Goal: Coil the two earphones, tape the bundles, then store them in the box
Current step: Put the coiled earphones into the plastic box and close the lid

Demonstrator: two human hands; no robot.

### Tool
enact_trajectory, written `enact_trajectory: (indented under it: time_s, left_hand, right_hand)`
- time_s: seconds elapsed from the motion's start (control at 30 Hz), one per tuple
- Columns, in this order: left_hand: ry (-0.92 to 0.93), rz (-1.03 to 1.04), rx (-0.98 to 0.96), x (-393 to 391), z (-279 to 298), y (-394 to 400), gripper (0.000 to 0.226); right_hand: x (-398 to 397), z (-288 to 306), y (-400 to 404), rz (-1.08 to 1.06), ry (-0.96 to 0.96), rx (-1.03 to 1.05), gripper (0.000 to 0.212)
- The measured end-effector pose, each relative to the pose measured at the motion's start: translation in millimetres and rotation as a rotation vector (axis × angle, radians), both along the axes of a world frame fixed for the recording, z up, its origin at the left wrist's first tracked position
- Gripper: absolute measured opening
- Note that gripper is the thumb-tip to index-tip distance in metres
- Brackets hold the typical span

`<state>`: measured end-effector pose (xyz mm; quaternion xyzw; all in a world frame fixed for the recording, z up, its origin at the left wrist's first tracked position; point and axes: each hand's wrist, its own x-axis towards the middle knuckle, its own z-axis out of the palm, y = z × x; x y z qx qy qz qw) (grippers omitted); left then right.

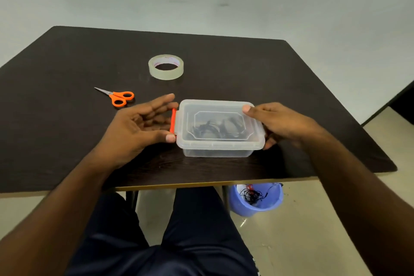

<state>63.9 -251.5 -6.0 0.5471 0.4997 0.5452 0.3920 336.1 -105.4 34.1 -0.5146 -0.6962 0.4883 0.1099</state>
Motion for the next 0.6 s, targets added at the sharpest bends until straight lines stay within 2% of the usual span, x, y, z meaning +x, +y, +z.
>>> enact_trajectory:
  time_s: [0.17, 0.27, 0.3, 0.4, 0.53, 0.6]
  left_hand:
    - [-0.028, -0.041, 0.019, 4, 2, 7, 0.067]
    - [0.005, -0.046, -0.015, 1, 2, 7, 0.064]
    - [0.030, -0.038, -0.028, 1, 2, 6, 0.063]
    - [0.143, 0.007, -0.031, 2, 4, 4, 0.059]
    - [0.333, -0.018, -0.014, 4, 9, 3, 0.056]
    - [0.315, -0.049, -0.055, 2, 12, 5, 0.052]
  right_hand:
    - [-3, -9, -8, -0.106, 0.095, 0.002, 0.058]
    - [-8, -9, -13, -0.213, 0.088, 0.161, 0.060]
    - [-11, -7, -14, -0.214, 0.013, 0.271, 0.056]
    - [-21, 3, -19, -0.127, -0.413, 0.635, 0.045]
    - [-39, 12, -35, -0.103, -0.649, 0.741, 0.029]
    - [-50, 15, -42, -0.070, -0.779, 0.816, 0.017]
